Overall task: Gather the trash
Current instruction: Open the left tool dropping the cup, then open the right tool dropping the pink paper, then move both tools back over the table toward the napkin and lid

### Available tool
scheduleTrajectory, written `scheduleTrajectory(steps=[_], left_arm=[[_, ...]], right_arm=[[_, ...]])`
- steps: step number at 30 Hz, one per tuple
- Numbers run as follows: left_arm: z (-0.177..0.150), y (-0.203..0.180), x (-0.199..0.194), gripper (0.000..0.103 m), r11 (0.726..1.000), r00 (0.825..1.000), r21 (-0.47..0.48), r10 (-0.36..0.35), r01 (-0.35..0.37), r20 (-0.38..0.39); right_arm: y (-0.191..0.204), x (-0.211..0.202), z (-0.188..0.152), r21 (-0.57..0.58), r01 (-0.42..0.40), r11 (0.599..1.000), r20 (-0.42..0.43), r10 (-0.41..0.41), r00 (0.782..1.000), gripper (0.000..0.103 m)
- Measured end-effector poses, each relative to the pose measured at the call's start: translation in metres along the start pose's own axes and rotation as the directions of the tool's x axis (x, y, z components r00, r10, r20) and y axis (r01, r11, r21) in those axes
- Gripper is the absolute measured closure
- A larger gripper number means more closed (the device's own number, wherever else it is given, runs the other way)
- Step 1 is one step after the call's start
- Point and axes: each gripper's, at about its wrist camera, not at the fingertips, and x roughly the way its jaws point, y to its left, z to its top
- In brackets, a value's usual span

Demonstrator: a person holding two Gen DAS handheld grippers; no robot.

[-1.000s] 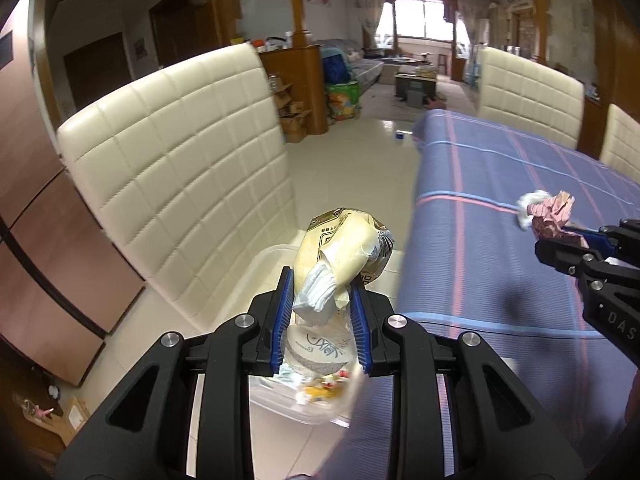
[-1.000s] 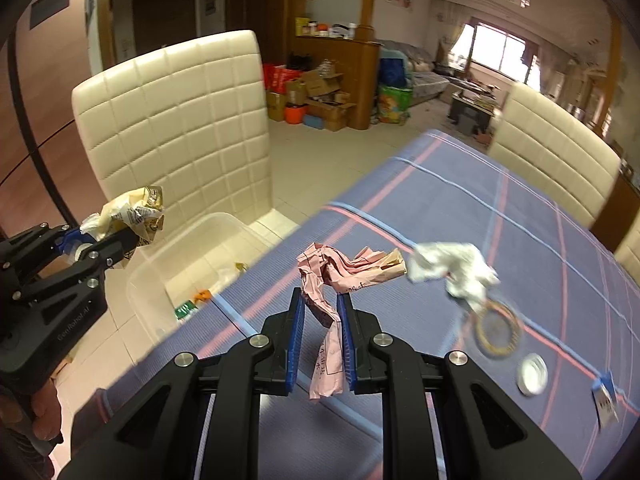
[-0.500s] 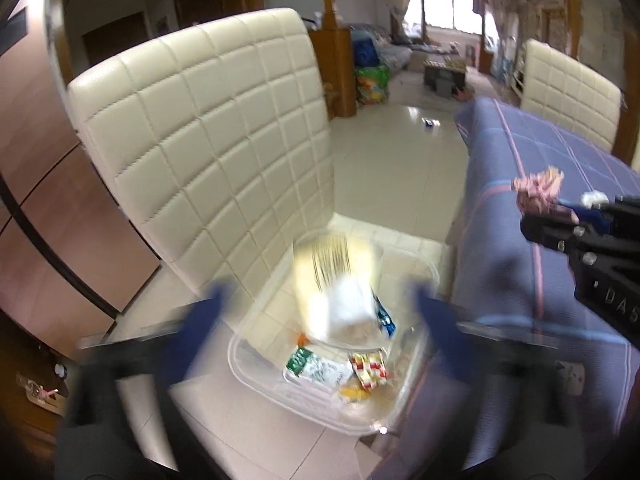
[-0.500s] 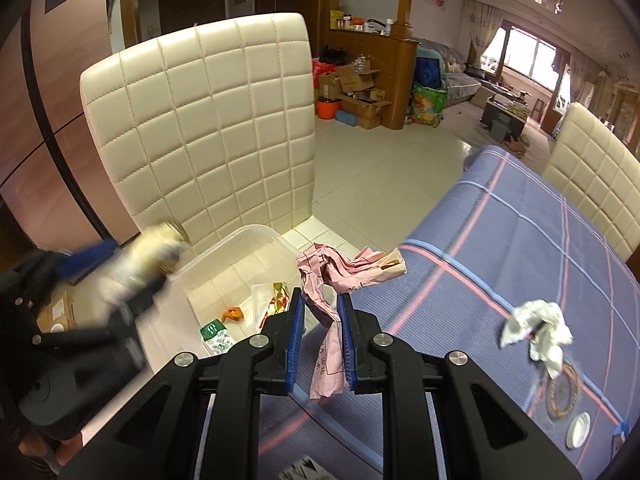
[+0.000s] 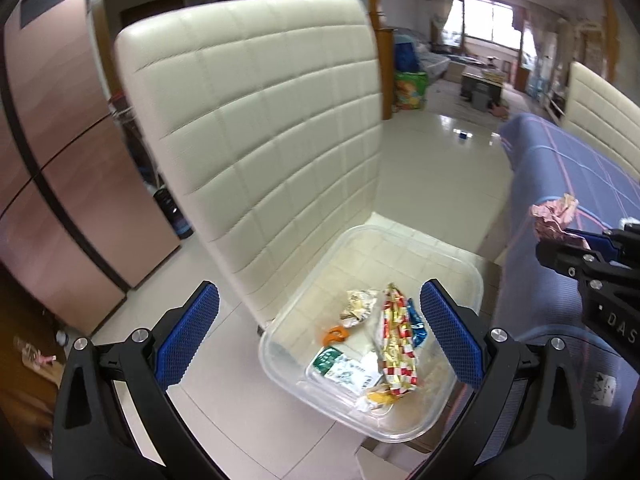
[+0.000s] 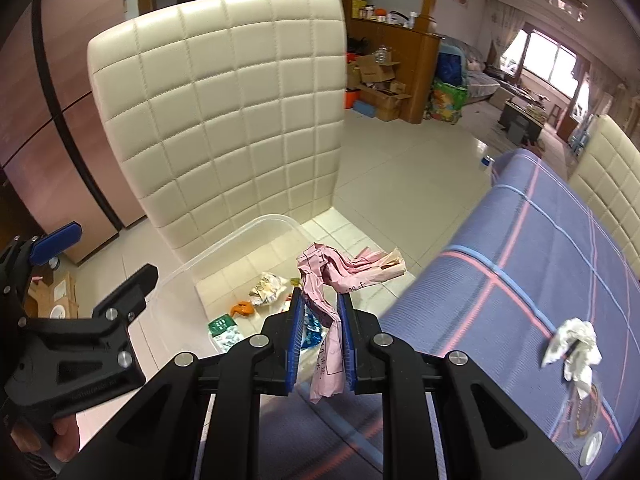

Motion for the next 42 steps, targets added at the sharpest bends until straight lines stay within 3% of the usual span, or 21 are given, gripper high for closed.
scheduleTrajectory(steps=[4, 6, 7, 8, 19, 28, 35, 42], left_arm=[[0.000, 0.019, 0.001, 0.004, 0.998, 1.000, -0.053, 0.025, -0.026, -0.008], [-0.001, 0.025, 0.002, 0.004, 0.997, 1.000, -0.070, 0.020, -0.021, -0.019], [-0.001, 0.027, 0.003, 0.004, 0.997, 1.000, -0.073, 0.017, -0.019, -0.023], [-0.001, 0.028, 0.003, 0.004, 0.997, 1.000, -0.072, 0.020, -0.021, -0.024], [-0.001, 0.009, -0.009, 0.004, 0.999, 1.000, -0.036, -0.019, 0.019, -0.010], [0.002, -0.047, -0.041, 0.004, 0.990, 0.993, 0.085, -0.112, 0.109, 0.028], [0.002, -0.103, -0.076, 0.004, 0.964, 0.979, 0.197, -0.194, 0.179, 0.056], [-0.003, -0.163, -0.090, 0.004, 0.924, 0.962, 0.285, -0.271, 0.255, 0.017]], right_arm=[[0.018, 0.001, 0.004, -0.047, -0.003, 0.999, 0.010, 0.004, 1.000, 0.085], [0.021, 0.003, 0.004, -0.058, 0.001, 0.998, 0.002, -0.001, 1.000, 0.068], [0.021, 0.002, 0.003, -0.054, -0.005, 0.999, 0.007, 0.005, 1.000, 0.043], [0.020, 0.000, 0.002, -0.045, -0.003, 0.999, 0.023, 0.004, 1.000, 0.036], [-0.013, -0.021, -0.009, 0.049, 0.020, 0.999, 0.039, -0.022, 0.999, 0.036], [-0.060, -0.058, -0.040, 0.161, 0.093, 0.983, 0.044, -0.102, 0.994, 0.036], [-0.109, -0.100, -0.080, 0.265, 0.154, 0.952, 0.052, -0.173, 0.983, 0.036], [-0.159, -0.136, -0.125, 0.356, 0.219, 0.908, 0.039, -0.249, 0.968, 0.036]])
